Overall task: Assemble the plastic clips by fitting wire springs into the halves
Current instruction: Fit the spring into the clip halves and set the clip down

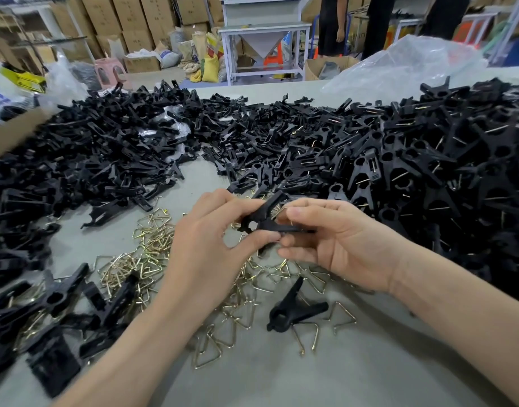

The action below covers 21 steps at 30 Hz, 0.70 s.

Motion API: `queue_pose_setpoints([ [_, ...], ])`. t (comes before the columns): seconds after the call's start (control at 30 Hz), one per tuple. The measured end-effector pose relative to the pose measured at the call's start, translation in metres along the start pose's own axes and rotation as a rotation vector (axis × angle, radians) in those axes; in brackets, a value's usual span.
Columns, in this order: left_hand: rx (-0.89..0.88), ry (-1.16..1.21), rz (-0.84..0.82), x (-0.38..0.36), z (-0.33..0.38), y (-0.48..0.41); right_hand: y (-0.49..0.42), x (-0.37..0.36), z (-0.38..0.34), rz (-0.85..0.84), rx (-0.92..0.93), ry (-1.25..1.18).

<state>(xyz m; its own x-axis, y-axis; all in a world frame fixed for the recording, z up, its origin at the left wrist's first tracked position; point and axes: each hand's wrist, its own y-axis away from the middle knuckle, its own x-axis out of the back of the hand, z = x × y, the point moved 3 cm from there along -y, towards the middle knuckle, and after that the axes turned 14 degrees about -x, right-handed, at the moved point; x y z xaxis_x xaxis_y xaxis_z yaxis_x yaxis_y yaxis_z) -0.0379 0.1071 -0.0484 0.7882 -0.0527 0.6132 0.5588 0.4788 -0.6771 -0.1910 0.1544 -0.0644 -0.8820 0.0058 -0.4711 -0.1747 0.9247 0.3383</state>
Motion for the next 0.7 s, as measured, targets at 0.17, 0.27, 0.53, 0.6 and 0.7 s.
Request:
queue_pose_setpoints([
  [0.17, -0.007, -0.003, -0.018, 0.000, -0.001, -0.001, -0.001, 0.001, -0.002, 0.086, 0.040, 0.092],
  [0.27, -0.018, -0.021, -0.027, 0.000, -0.002, -0.001, -0.001, 0.002, -0.004, 0.147, 0.086, 0.125],
  [0.53, -0.041, -0.017, -0.013, 0.002, -0.003, 0.000, 0.003, 0.004, -0.012, 0.222, 0.207, 0.091],
  [0.6, -0.025, -0.004, 0.009, 0.001, -0.005, 0.000, 0.004, 0.004, -0.014, 0.218, 0.214, 0.086],
  [0.7, 0.002, 0.011, 0.034, 0.001, -0.006, -0.001, 0.004, 0.001, -0.011, 0.178, 0.188, 0.100],
])
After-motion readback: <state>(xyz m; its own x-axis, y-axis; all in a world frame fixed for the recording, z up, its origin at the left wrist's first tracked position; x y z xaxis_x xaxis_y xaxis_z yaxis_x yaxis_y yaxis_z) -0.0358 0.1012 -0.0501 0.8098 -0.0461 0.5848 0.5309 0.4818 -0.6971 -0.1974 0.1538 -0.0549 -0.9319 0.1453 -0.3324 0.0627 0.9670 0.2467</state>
